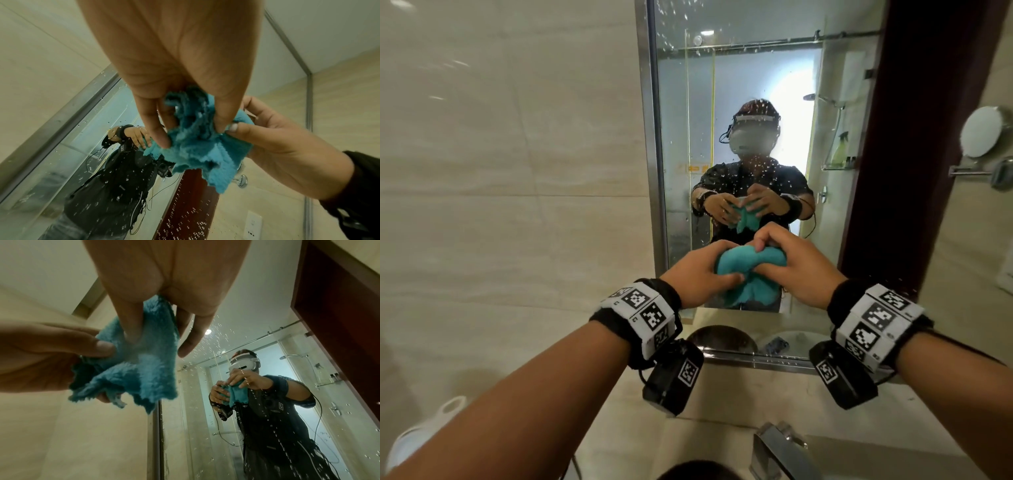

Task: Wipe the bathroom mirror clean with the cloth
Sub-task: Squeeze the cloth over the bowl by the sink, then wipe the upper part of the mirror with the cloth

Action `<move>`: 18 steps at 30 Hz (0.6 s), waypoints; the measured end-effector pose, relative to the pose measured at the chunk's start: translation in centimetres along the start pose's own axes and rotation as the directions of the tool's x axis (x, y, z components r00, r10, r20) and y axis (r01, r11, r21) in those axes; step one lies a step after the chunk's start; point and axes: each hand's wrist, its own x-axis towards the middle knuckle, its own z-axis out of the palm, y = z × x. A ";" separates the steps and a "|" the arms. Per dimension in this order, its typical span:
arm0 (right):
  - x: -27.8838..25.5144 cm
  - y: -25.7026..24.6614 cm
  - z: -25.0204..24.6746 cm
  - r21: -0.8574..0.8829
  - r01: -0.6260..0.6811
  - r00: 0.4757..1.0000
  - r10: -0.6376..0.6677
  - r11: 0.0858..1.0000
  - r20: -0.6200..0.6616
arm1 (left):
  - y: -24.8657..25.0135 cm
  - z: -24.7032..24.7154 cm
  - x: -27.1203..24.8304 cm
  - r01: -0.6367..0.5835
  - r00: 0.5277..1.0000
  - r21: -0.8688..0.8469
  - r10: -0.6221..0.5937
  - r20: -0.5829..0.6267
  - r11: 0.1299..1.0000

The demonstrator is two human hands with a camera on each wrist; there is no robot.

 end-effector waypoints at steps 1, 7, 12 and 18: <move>0.2 0.0 0.2 -0.002 -0.010 1.000 0.010 1.000 0.003 | -0.2 -0.2 0.0 -0.020 0.999 -0.002 0.020 -0.029 1.000; 0.8 0.2 0.9 -0.044 -0.108 0.992 0.111 0.993 0.060 | -1.6 -1.3 0.0 -0.043 0.994 -0.105 0.032 -0.101 0.994; 1.5 0.5 1.7 -0.088 -0.262 0.963 0.255 0.961 -0.084 | -2.5 -1.7 0.3 -0.098 0.951 0.140 0.134 -0.279 0.985; 2.8 -0.4 2.4 0.221 -0.341 0.935 0.353 0.914 -0.018 | -2.0 -1.1 0.6 -0.070 0.985 0.118 0.087 -0.146 0.991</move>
